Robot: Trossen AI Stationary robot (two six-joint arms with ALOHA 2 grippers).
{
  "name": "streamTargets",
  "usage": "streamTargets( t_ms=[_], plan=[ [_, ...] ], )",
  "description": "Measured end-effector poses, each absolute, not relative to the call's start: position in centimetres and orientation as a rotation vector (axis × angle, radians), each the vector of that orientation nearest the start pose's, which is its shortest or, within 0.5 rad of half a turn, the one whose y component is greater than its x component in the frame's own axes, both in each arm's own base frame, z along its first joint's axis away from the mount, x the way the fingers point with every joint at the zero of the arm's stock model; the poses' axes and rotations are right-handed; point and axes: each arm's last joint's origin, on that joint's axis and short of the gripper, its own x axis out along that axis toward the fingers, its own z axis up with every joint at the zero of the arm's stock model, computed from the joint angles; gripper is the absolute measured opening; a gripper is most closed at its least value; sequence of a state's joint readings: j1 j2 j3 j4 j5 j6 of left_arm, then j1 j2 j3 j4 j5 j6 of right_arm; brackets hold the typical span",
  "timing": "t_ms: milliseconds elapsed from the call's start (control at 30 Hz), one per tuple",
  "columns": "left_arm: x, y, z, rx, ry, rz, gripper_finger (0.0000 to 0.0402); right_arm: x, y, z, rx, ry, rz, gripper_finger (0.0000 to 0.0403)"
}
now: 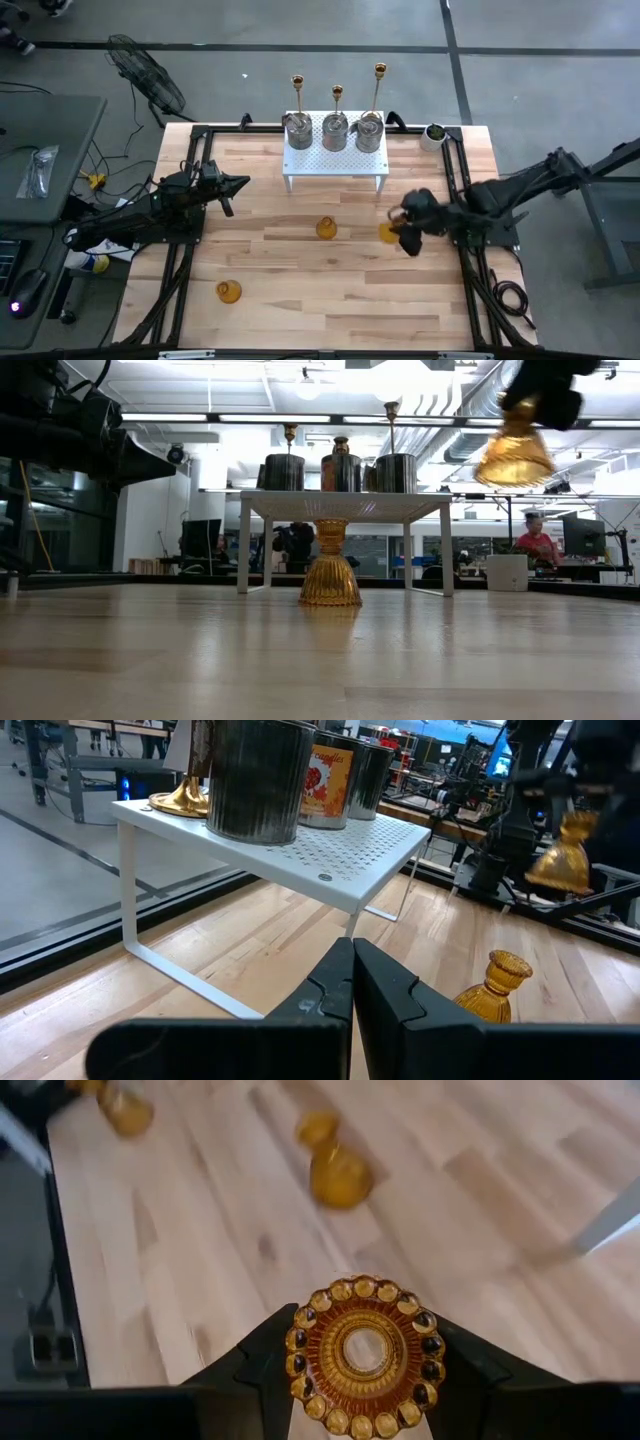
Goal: Pick & Place candle stick holders
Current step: Put the bottom right brown glass candle holder on the shelf
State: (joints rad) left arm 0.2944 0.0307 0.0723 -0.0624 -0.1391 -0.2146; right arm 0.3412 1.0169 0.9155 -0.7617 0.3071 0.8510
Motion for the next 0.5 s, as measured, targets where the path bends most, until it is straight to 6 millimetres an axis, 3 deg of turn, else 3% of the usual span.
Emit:
streamTargets(
  t_ms=[500],
  plan=[
    [9.0, 3.1, 18.0, -0.213, -0.026, 0.434, 0.0, 24.0, -1.1, 33.8, 0.575, 0.744, -0.625, 0.0153]
  ],
)
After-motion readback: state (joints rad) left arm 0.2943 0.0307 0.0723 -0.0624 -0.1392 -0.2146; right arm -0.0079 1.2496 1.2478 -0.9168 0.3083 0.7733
